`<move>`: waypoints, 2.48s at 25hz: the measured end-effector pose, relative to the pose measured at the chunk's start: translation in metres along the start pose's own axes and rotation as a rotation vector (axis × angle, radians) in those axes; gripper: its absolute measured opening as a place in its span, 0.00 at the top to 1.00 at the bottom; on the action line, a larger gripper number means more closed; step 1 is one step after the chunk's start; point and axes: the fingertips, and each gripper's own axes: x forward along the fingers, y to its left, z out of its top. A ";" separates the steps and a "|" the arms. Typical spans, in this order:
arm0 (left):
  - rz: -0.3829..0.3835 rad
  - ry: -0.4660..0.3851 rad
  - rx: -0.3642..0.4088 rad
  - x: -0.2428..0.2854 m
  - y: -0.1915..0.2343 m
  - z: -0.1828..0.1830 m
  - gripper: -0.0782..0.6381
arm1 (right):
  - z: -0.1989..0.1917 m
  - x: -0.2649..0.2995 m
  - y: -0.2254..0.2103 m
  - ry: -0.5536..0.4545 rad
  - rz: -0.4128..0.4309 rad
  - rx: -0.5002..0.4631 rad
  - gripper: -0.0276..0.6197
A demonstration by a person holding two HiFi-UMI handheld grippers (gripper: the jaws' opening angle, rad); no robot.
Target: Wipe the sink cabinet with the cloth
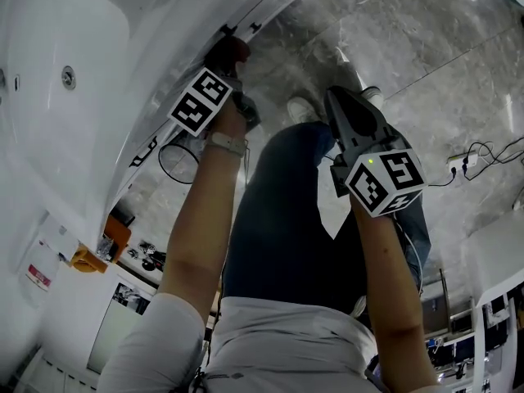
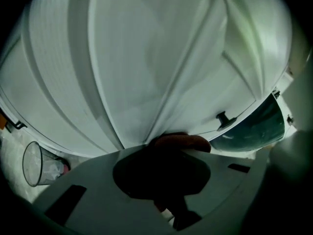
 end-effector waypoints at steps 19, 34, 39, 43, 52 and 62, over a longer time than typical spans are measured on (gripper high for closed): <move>-0.125 -0.111 0.083 -0.116 -0.055 0.003 0.81 | 0.054 -0.062 0.035 0.036 0.121 -0.178 0.90; -0.342 -0.290 0.325 -0.293 -0.141 0.050 0.81 | 0.167 -0.118 0.139 0.035 0.301 -0.498 0.90; -0.395 -0.367 0.383 -0.364 -0.157 0.071 0.81 | 0.196 -0.152 0.194 -0.007 0.368 -0.602 0.90; -0.434 -0.444 0.398 -0.418 -0.167 0.093 0.81 | 0.218 -0.182 0.230 -0.063 0.409 -0.634 0.90; -0.506 -0.585 0.413 -0.520 -0.182 0.121 0.81 | 0.240 -0.237 0.287 -0.132 0.483 -0.680 0.90; -0.582 -0.731 0.399 -0.590 -0.193 0.141 0.81 | 0.274 -0.280 0.324 -0.249 0.522 -0.721 0.90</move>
